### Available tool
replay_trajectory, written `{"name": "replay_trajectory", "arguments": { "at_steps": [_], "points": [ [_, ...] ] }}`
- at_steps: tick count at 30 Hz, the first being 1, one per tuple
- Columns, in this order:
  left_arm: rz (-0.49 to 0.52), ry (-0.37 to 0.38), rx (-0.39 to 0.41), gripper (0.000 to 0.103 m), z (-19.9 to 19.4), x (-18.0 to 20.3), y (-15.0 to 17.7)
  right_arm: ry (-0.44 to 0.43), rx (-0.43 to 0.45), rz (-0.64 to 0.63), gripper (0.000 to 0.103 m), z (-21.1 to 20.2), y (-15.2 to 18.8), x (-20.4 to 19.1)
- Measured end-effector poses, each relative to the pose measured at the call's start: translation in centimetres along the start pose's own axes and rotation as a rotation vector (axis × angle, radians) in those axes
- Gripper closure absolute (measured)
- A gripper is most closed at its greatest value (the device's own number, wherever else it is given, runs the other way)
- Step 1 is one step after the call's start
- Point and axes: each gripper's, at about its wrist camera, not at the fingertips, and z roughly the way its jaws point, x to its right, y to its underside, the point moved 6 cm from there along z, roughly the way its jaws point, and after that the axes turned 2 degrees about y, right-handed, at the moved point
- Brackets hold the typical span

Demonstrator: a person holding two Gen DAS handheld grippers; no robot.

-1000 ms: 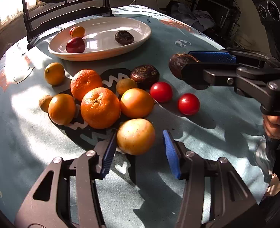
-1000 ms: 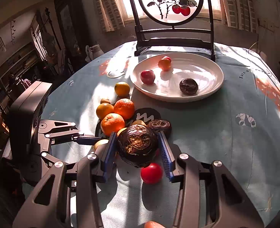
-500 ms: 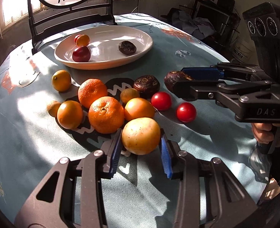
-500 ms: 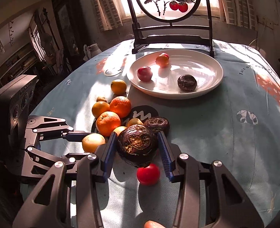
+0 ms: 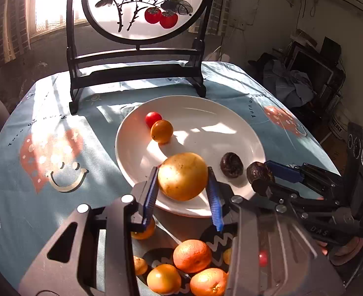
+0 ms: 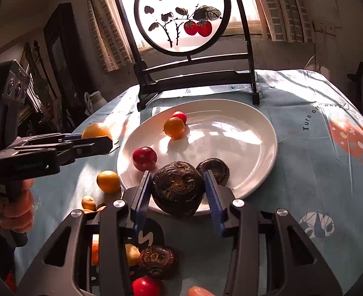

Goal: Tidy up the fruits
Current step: 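Place both held fruits on the white plate and open both tools, then grasp a red tomato with the right tool while the left tool grasps an orange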

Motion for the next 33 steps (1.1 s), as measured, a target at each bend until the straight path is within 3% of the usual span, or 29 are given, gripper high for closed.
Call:
{"name": "replay_trajectory", "arguments": {
  "at_steps": [8,9,10,15,20,24,33],
  "points": [
    [0.003,-0.108,-0.099,0.064,6.2,-2.6,-1.6,-0.017,-0.05,-0.049,0.058,3.3,-0.7,-0.7],
    [0.004,-0.114,-0.106,0.058,6.4,-2.6,-1.5,-0.014,-0.055,-0.054,0.056,3.4,-0.6,-0.7],
    [0.006,-0.12,-0.107,0.041,6.3,-2.7,-1.5,-0.016,-0.058,-0.055,0.055,3.4,-0.6,-0.7],
    [0.018,-0.117,-0.057,0.017,2.2,-1.9,-0.7,-0.039,-0.03,-0.053,0.054,1.3,-1.0,-1.3],
    [0.021,-0.152,0.011,0.008,-3.3,-1.3,2.6,-0.079,-0.042,-0.037,0.051,-1.2,0.3,-2.0],
    [0.029,-0.142,0.064,0.007,-6.5,-0.3,6.5,-0.12,-0.092,-0.06,0.045,-3.0,3.0,-2.8],
    [0.08,-0.131,0.061,0.007,-7.4,1.2,11.8,-0.037,-0.204,-0.212,0.045,-6.1,8.9,-4.1]
  ]
}}
